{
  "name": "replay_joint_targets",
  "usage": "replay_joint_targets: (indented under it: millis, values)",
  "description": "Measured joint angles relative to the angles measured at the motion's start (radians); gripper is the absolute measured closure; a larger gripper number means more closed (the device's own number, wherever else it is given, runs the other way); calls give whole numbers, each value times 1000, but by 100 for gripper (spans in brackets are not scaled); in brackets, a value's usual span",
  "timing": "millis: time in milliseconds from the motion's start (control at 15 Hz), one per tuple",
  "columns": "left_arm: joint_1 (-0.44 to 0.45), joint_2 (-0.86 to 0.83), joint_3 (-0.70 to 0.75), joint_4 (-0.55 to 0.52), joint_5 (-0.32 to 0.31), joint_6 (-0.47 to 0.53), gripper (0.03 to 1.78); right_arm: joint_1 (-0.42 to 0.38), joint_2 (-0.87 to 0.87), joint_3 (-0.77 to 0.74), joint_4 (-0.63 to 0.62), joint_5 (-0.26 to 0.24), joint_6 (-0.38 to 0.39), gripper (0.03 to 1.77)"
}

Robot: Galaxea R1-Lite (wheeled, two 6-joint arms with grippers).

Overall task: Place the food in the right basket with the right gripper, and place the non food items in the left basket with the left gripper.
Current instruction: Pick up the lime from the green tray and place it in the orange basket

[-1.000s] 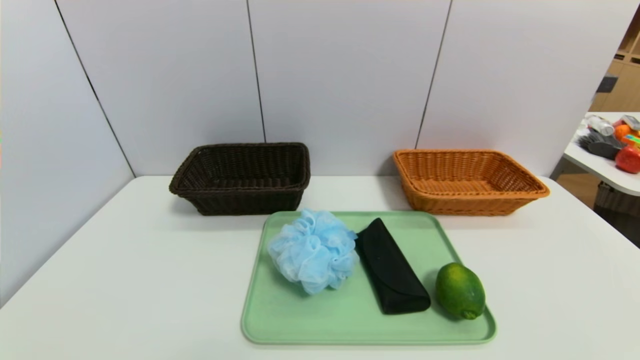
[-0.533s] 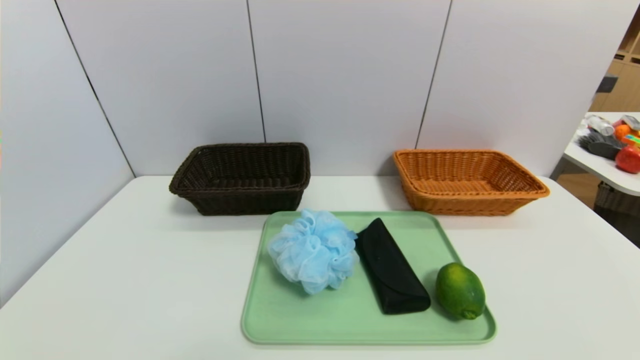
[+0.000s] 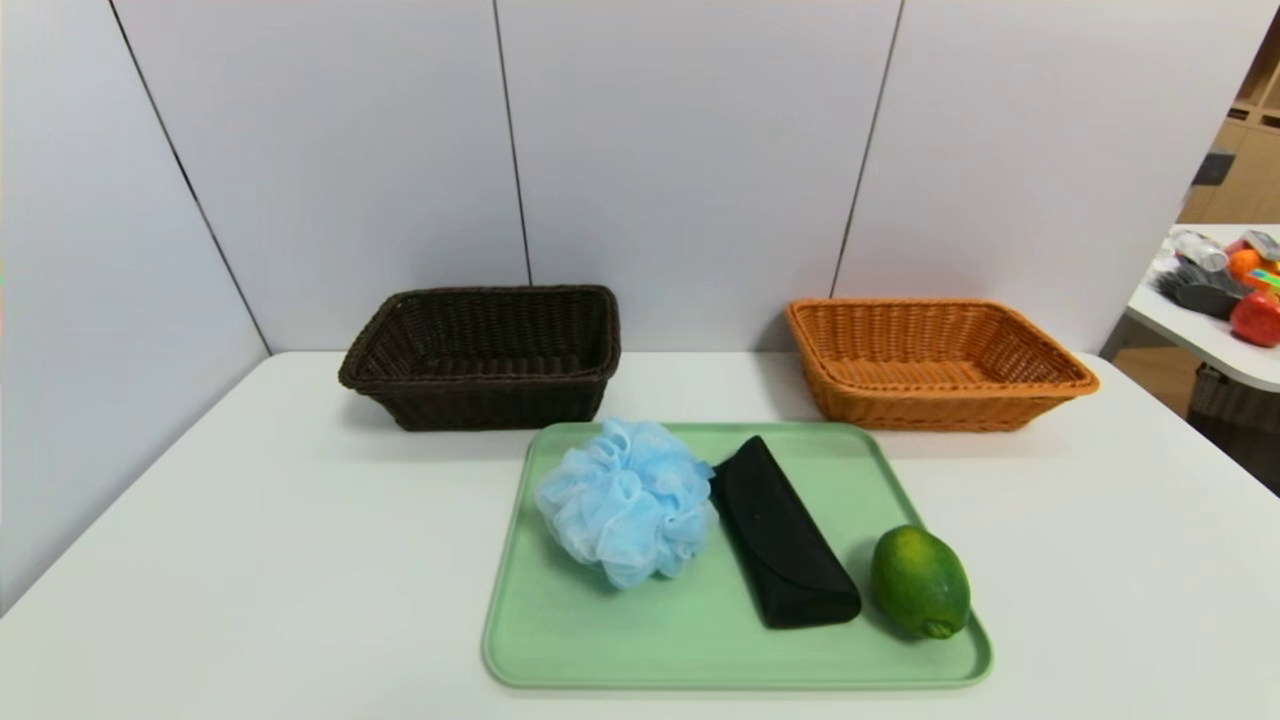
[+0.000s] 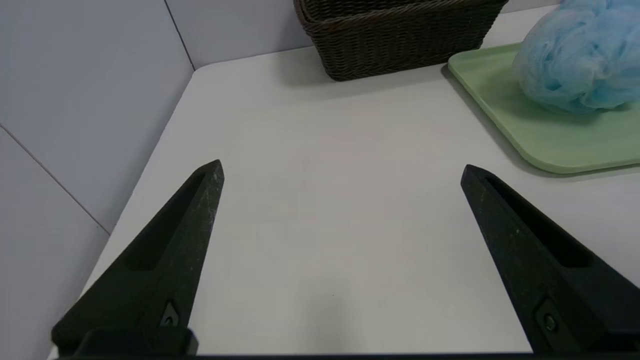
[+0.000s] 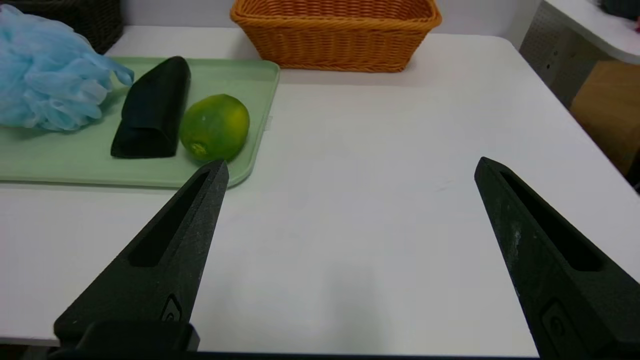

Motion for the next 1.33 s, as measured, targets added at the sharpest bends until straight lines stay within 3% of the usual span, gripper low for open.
replay_joint_targets:
  millis: [133,600,1000,1200,1333]
  values:
    - [0,84,-119,55,-7,3,12,-1,89,-146,42,5,-31,10]
    - [-3,499,-496,74,-51,3,12,-16,528,-609,95,9,-57,10]
    - [-23,833,-661,66,-58,-9,12,3,951,-937,240,7,-44,10]
    - [-72,982,-716,61,-41,-34,12,66,1157,-1051,328,7,36,10]
    - [-129,1062,-737,60,9,-73,12,130,1286,-1124,414,7,154,10]
